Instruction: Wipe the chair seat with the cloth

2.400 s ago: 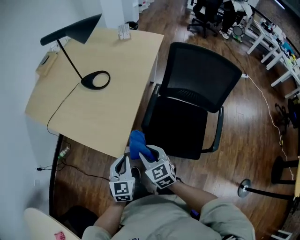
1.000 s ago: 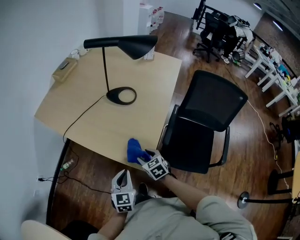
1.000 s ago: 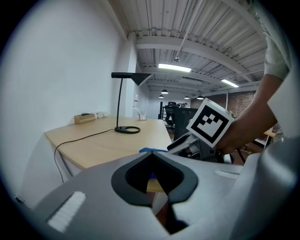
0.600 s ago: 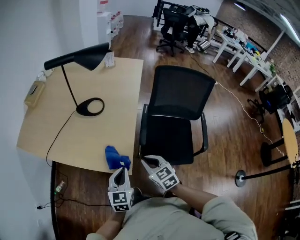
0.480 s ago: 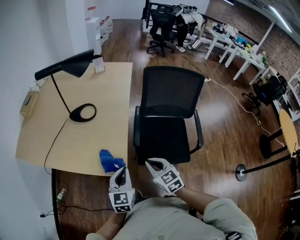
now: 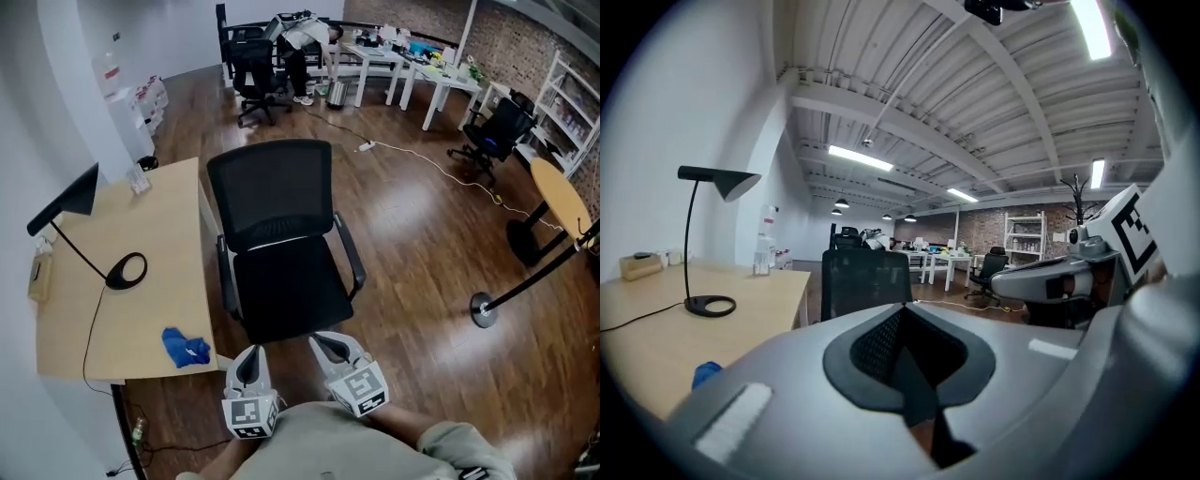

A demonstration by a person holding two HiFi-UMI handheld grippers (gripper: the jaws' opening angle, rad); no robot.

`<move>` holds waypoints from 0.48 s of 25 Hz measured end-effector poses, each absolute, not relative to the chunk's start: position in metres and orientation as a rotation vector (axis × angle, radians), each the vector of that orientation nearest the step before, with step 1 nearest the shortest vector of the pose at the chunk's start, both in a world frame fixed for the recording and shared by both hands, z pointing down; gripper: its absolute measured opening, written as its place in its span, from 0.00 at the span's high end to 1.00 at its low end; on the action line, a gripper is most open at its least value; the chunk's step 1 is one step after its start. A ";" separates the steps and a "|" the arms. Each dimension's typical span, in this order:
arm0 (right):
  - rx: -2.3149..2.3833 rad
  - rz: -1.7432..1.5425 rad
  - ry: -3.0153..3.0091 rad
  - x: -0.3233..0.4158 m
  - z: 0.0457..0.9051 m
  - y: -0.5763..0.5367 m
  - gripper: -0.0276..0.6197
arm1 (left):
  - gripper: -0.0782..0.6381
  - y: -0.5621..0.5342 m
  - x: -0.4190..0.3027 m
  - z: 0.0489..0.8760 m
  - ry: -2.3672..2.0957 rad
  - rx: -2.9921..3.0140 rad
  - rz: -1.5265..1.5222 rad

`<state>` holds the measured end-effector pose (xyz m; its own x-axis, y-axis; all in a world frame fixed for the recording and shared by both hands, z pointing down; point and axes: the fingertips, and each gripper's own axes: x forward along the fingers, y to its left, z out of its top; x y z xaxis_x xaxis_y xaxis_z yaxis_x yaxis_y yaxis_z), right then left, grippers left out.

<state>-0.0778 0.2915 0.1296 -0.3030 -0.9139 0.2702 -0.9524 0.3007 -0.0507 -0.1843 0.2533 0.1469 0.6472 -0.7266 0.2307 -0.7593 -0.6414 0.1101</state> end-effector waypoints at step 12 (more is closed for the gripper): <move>1.770 0.364 -2.421 0.006 0.151 0.397 0.96 | 0.89 0.365 -0.105 0.151 -1.297 2.669 0.298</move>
